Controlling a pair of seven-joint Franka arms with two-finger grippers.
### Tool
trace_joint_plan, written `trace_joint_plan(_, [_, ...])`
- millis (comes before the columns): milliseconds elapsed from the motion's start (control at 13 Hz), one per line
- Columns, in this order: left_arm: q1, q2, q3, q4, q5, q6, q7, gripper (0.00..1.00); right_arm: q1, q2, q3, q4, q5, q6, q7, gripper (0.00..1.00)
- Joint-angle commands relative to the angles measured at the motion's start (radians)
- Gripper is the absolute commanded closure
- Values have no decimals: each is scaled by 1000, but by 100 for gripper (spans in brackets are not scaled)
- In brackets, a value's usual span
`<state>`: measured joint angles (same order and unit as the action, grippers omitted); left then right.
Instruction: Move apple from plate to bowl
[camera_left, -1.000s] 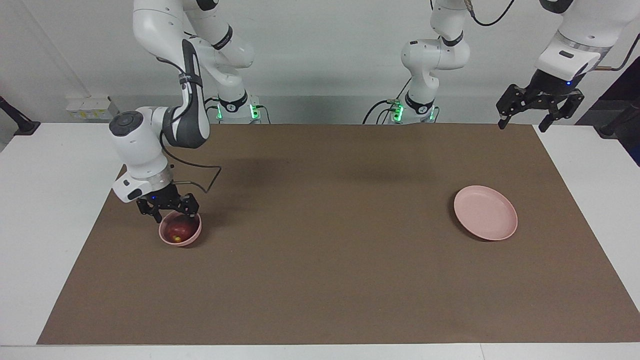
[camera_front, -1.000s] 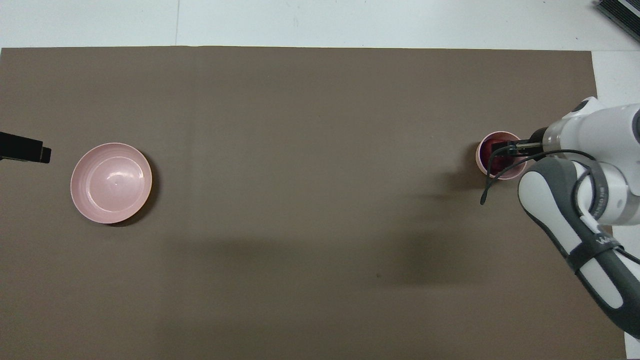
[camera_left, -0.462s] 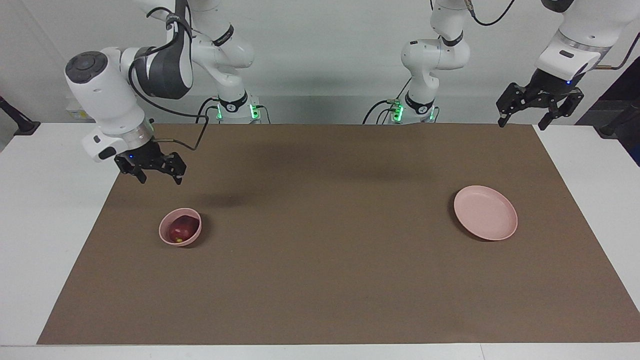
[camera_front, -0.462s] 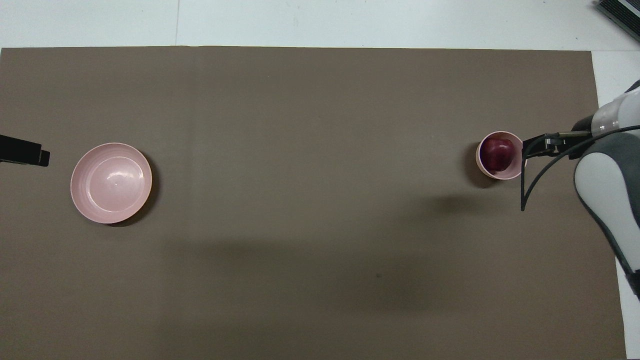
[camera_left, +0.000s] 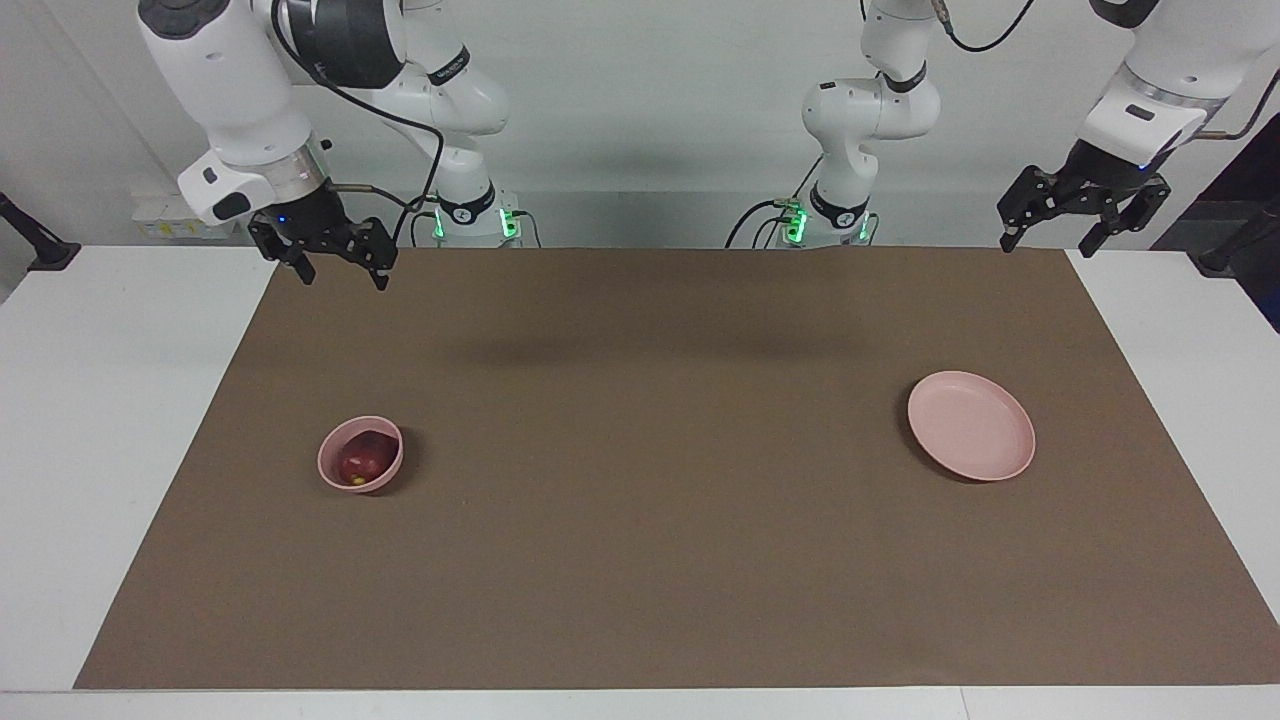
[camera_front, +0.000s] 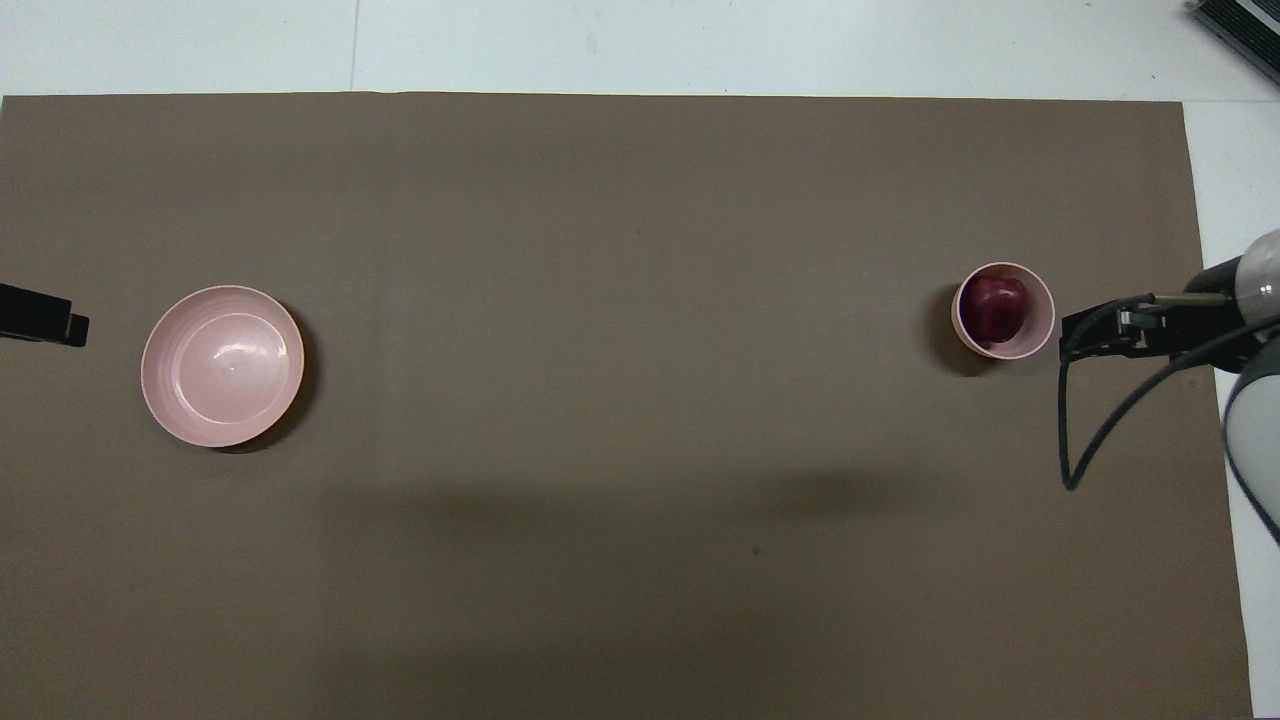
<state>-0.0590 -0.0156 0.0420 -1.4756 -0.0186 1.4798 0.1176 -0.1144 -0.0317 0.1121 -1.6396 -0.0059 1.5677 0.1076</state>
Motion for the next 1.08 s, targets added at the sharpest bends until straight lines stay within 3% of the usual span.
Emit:
trace_joint_plan(0, [-1,-21,-1,-22,22,-7,-1,0,-17,19,11,32,23,-18,18,0])
trace_joint_plan(1000, [-1,-21,-1,-18,20,4,-1,0,-17,18,14,66,-2,-52,6,0])
